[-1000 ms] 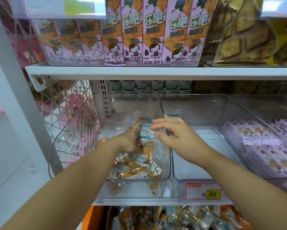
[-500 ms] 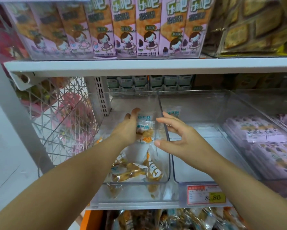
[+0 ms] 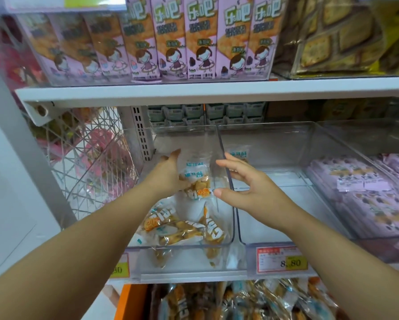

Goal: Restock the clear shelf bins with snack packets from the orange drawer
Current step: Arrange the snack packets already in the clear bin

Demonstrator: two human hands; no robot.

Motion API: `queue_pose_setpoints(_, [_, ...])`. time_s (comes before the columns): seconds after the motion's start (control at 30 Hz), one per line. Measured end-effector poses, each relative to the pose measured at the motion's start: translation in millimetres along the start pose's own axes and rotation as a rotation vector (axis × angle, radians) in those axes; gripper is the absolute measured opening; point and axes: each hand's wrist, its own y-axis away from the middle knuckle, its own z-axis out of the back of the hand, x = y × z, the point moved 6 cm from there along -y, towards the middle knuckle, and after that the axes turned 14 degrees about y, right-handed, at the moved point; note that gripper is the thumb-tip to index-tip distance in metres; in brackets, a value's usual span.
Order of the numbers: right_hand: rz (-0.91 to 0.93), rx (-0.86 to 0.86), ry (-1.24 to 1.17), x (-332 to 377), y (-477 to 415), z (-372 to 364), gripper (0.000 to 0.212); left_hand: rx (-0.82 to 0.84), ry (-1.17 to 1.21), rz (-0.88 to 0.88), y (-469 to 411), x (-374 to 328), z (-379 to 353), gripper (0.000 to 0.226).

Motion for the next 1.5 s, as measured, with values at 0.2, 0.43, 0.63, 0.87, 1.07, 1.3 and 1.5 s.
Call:
queue_pose_setpoints(0.2, [0.039,-0.122,0.348,21.7,3.5,9.4,0.046,0.138,-0.013,-0.149,66.5,-33.7,20.1,0.041])
queue_pose_setpoints(0.43, [0.145,0.259,1.226,63.8,3.0,-19.4,0.037,0.121,0.088,-0.131,104.7,-12.4,29.8,0.034])
queue_pose_setpoints(0.63, [0.127,0.429,1.534,70.9,2.1,-38.1,0.052,0.15,0.223,-0.109,105.4,4.9,19.3,0.012])
queue_pose_setpoints(0.87, [0.047,0.344,1.528,69.9,-6.4,-47.3,0.037,0.292,0.122,-0.122,112.4,6.3,23.2,0.017])
queue_pose_setpoints(1.07, [0.144,-0.155,1.414,95.3,-4.7,-21.6,0.031,0.273,0.329,-0.086,116.5,7.8,36.0,0.026])
queue_pose_setpoints(1.3, [0.1,-0.439,0.88,97.2,10.4,-1.0,0.03,0.257,0.386,-0.079,118.3,0.4,41.0,0.05])
queue_pose_setpoints(1.5, [-0.031,-0.568,0.456,87.4,19.4,0.7,0.027,0.236,0.663,-0.03,110.4,3.7,28.5,0.088])
